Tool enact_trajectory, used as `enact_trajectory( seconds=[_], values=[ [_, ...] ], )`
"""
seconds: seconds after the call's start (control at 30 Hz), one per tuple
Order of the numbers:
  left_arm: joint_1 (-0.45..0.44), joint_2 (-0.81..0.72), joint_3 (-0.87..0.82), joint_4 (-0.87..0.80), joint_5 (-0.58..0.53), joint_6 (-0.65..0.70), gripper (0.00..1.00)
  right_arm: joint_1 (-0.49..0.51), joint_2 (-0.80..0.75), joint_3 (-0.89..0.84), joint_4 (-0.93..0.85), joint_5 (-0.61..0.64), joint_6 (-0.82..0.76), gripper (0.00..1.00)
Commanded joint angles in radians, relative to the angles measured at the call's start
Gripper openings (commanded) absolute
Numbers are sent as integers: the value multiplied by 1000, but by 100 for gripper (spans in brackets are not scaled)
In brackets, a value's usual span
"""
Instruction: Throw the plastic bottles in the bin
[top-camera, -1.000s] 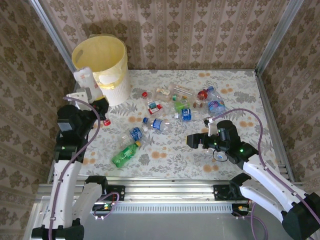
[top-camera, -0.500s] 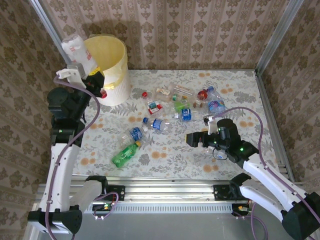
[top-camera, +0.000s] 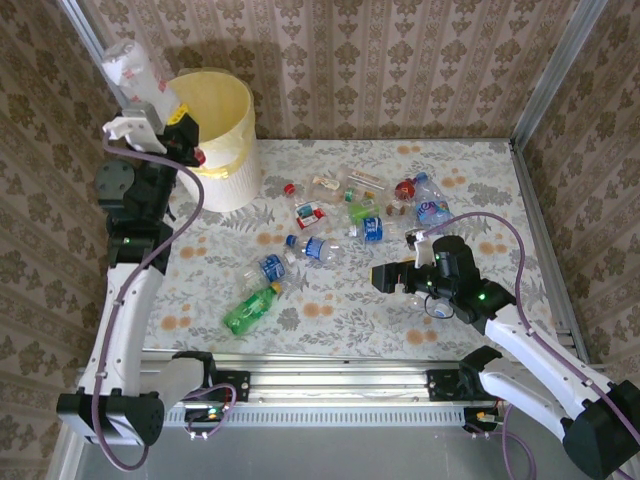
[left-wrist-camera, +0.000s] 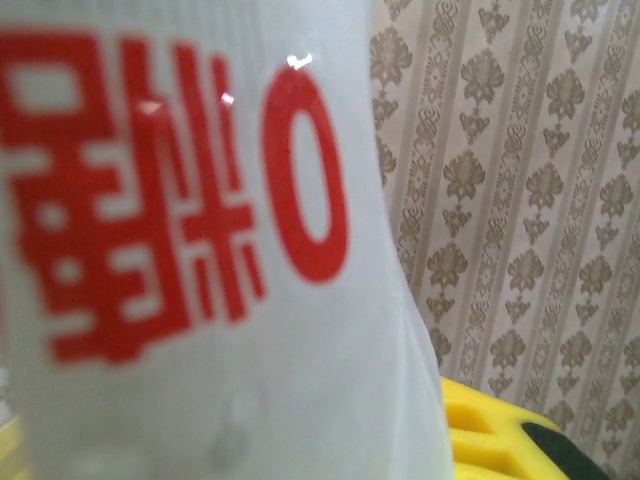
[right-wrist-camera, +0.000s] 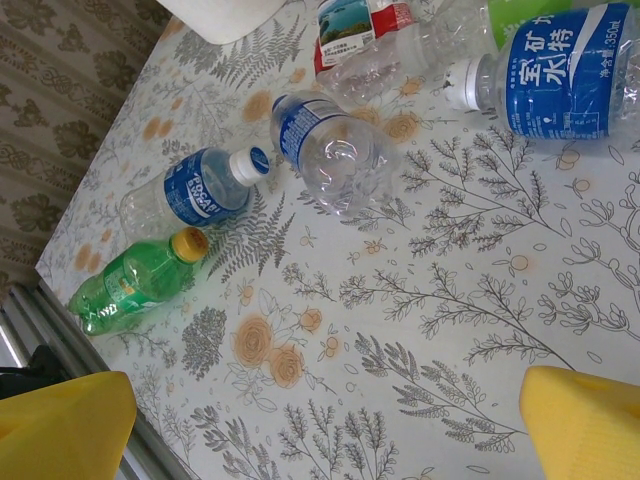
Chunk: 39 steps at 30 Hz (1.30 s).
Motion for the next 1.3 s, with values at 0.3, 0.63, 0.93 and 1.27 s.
enact_trajectory(
  seconds=[0.3, 0.63, 0.93, 1.27],
  values=[
    [95, 591, 673, -393, 58, -99, 53, 4, 10, 64, -29, 0, -37, 100],
    [89, 967, 1411, -971, 23, -126, 100, 8, -44, 6, -18, -24, -4, 100],
    [70, 529, 902, -715, 24, -96, 100, 8, -61, -13, -23, -17, -12, 100],
    [59, 178, 509, -699, 110, -27, 100, 8, -57, -7, -36, -10, -12, 100]
  ],
)
